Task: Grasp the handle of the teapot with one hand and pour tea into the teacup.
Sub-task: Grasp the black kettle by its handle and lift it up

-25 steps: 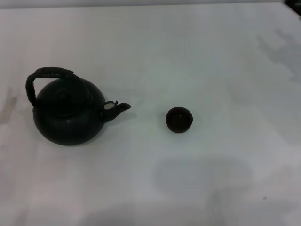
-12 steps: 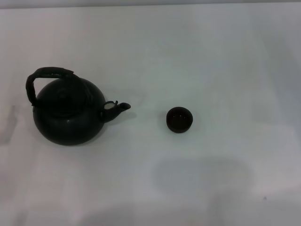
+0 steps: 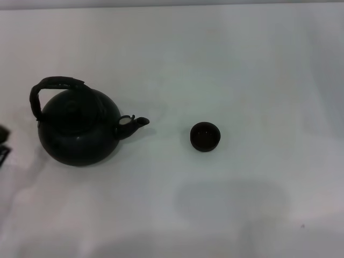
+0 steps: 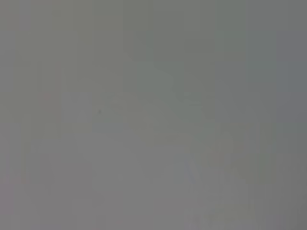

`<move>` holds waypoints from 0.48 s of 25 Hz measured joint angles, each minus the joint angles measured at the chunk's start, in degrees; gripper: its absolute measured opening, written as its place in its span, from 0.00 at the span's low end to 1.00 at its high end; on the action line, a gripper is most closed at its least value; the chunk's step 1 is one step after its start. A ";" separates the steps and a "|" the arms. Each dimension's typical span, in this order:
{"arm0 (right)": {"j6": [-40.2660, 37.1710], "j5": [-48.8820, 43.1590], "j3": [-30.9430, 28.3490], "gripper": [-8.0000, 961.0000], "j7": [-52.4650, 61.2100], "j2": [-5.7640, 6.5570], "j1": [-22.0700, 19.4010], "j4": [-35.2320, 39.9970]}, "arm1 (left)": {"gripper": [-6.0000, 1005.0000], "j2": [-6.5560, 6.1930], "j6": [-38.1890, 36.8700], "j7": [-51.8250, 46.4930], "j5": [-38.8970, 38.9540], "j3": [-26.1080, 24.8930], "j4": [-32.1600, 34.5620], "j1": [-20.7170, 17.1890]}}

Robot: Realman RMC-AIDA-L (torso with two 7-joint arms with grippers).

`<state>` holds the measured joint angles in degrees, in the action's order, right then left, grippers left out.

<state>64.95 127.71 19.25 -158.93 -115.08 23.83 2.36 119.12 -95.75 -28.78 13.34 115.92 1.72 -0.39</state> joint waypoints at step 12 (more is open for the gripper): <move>-0.76 -0.27 0.02 0.88 2.41 -0.16 0.16 0.00 | 0.87 0.33 8.03 0.30 -5.42 0.00 0.03 8.44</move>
<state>64.19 127.44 19.27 -156.53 -115.24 23.99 2.36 119.45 -87.72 -28.48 7.92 115.92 1.75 8.05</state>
